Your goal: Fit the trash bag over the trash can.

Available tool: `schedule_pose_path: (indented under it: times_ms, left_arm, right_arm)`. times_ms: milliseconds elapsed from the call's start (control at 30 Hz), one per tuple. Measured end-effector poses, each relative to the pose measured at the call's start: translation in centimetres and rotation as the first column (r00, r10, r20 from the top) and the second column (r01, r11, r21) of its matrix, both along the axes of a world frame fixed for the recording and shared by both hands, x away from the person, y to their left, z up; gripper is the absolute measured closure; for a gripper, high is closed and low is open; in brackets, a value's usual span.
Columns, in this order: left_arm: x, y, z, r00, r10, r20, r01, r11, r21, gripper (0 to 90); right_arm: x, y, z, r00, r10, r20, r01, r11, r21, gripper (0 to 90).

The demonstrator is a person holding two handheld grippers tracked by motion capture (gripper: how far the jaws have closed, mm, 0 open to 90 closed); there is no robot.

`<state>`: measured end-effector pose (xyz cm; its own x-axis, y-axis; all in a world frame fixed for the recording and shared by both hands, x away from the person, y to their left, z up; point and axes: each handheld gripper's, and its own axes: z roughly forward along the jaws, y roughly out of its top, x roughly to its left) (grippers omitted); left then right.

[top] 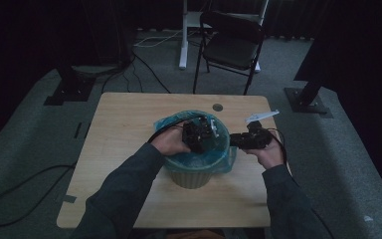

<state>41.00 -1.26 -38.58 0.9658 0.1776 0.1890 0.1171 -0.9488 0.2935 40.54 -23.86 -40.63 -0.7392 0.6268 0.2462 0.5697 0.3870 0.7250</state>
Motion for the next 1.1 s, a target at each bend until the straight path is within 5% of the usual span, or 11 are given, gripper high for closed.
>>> schedule_pose_path:
  times_ms: [200,433,600,700,800,933,1033,1100]
  left_arm:
    - [-0.3,0.0,0.1,0.9995,-0.021,0.024,0.021,0.9998,0.002,58.9]
    - [-0.5,1.0,1.4,0.9984,0.009,0.056,-0.003,0.9949,-0.101,59.1]
    - [-0.4,2.2,2.8,0.9946,0.054,0.089,-0.035,0.9798,-0.197,59.1]
    - [-0.4,3.4,3.8,0.9899,0.098,0.103,-0.066,0.9570,-0.283,58.9]
    - [-0.3,4.8,4.8,0.9824,0.145,0.118,-0.093,0.9265,-0.365,58.9]
    - [-0.4,6.8,5.7,0.9671,0.217,0.133,-0.132,0.8743,-0.467,58.9]
    - [-0.4,8.4,6.3,0.9542,0.269,0.131,-0.158,0.8258,-0.541,58.5]
    - [-0.4,9.4,6.7,0.9434,0.303,0.135,-0.176,0.8023,-0.570,58.5]
  right_arm:
    - [0.0,0.0,-0.1,1.0000,0.001,-0.001,-0.001,1.000,0.002,59.4]
    - [0.0,0.0,-0.1,1.0000,0.001,0.000,-0.001,1.000,0.002,59.2]
    - [0.1,0.0,0.0,1.0000,0.002,0.003,-0.002,1.000,0.006,58.9]
    - [0.1,0.0,0.1,1.0000,0.003,0.005,-0.003,1.000,0.007,58.7]
    - [0.1,0.0,0.1,1.0000,0.005,0.007,-0.006,1.000,0.008,58.5]
    - [0.1,-0.2,0.1,0.9999,0.001,0.011,-0.002,1.000,0.012,58.3]
    - [0.0,-0.3,0.1,0.9999,-0.003,0.015,0.002,1.000,0.014,58.2]
    - [0.0,-0.4,0.1,0.9998,-0.006,0.016,0.006,1.000,0.015,58.0]
